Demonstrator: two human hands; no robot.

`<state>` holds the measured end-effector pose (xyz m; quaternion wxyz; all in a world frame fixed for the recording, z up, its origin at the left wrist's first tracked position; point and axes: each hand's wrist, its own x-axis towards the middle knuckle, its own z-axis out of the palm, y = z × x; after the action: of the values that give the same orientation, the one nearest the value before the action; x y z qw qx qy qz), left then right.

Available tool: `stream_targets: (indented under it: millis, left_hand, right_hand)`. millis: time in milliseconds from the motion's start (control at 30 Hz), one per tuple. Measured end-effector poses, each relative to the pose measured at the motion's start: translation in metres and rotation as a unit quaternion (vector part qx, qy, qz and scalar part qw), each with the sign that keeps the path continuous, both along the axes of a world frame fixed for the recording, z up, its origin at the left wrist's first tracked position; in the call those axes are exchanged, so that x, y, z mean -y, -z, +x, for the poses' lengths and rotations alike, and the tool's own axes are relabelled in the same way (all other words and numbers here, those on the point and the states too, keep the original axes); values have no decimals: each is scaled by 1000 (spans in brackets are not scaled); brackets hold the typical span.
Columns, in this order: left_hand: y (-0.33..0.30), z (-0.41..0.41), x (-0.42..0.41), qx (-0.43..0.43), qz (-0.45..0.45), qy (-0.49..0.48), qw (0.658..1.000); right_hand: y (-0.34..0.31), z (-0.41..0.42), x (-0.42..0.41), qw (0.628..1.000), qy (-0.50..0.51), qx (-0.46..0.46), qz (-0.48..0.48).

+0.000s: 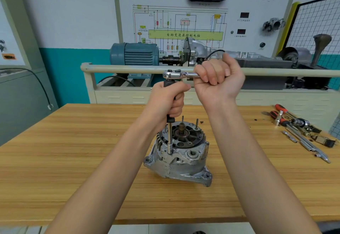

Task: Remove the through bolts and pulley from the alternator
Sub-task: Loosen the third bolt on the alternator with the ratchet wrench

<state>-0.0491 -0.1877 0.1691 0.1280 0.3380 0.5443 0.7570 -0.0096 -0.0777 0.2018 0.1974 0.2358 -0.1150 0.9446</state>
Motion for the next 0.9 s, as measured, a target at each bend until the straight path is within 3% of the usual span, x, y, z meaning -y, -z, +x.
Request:
stream_targets:
  millis: [100,200,267,367,467,533,633,767,900]
  left_hand:
    - [2,3,-6,-3,6,-65,998]
    - [3,7,-12,-9,13,-111,994]
    - [3,8,-13,-13,20,-123,992]
    - [4,4,-7,-8,28,-99,995]
    - [3,-1,5,-11,28,-16,999]
    - [1,-3,10,-16,22,56,998]
    - [-3,-2,6,-18,-12,104,994]
    - [-5,-2,-6,0,-39,54,998]
    - [-3,-2,-10,6,-24,-37,999]
  right_hand:
    - [8,19,17,985,143,-53,80]
    - [18,32,39,936,303,-123,131]
    - [18,33,48,912,357,-140,145]
    - [15,28,43,926,314,-140,156]
    - [7,18,26,967,177,-100,151]
    - [3,7,11,993,53,-61,89]
    - [5,-6,-7,997,-68,-28,-19]
    - [8,-7,-13,998,-41,-13,-55]
    - [9,7,-1,997,64,-27,16]
